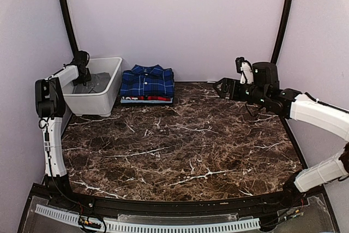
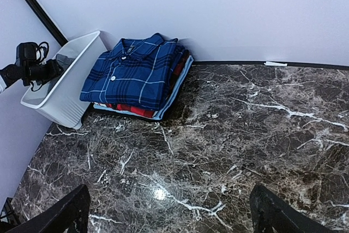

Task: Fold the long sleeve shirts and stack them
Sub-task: Pick up the square-folded shirt from the bin, then place the square-folded shirt at the center of the board.

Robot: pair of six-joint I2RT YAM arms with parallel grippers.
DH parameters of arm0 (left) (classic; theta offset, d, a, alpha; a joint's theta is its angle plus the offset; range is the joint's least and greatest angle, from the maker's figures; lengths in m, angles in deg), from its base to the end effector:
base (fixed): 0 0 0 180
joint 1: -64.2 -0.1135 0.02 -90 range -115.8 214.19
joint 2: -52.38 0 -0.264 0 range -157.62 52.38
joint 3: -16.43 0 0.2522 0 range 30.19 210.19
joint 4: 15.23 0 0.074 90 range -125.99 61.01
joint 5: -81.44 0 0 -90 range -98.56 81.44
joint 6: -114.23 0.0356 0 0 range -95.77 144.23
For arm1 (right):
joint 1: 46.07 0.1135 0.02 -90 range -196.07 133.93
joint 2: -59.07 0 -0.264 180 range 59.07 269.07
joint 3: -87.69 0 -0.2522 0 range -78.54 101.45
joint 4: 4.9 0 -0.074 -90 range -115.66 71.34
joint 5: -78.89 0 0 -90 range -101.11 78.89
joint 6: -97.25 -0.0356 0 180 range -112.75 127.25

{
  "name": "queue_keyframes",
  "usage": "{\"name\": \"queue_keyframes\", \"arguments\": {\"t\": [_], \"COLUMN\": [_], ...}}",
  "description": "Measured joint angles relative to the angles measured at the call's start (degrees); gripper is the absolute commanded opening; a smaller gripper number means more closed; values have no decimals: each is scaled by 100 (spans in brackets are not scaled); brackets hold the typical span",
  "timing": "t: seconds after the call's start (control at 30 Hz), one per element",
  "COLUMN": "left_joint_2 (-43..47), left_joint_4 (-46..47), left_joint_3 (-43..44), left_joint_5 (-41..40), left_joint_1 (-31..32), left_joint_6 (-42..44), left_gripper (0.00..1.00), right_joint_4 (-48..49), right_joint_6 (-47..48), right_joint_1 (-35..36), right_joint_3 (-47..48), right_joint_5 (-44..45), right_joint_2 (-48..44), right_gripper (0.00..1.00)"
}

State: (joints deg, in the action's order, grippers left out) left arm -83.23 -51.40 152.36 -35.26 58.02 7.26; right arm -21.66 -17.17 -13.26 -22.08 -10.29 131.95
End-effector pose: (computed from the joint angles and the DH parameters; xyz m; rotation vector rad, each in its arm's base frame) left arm 0.5417 0.0747 0.2376 -0.6813 2.0370 0.4013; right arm 0.2504 0.1608 0.3177 -0.1338 1.9607 0.6539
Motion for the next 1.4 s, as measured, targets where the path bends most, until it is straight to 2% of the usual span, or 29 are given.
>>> {"name": "queue_keyframes", "arguments": {"t": [0.1,0.23,0.3,0.37,0.6,0.8,1.1,1.4], "left_joint_2": [-59,-101,-122,-155,-192,4,1099,2205], "left_joint_4": [33,114,138,127,-44,-44,308,1093], "left_joint_3": [39,63,96,188,684,721,723,761], "left_joint_5": [-111,-254,-284,-262,85,289,957,2079], "left_joint_1": [0,0,0,-2,22,280,1019,1797], "left_joint_6": [-22,-28,-22,-24,92,299,505,455], "left_gripper": [46,22,5,0,0,0,0,0], "right_joint_4": [2,2,2,2,2,2,2,0], "right_joint_6": [13,20,20,22,39,39,39,39], "right_joint_1": [2,2,0,0,2,2,2,0], "right_joint_3": [-11,-15,-15,-17,-17,-17,-17,33], "right_joint_5": [0,-2,0,0,-2,0,-2,0], "right_joint_2": [31,57,61,63,63,63,61,61], "right_gripper": [99,99,99,99,98,99,99,98]}}
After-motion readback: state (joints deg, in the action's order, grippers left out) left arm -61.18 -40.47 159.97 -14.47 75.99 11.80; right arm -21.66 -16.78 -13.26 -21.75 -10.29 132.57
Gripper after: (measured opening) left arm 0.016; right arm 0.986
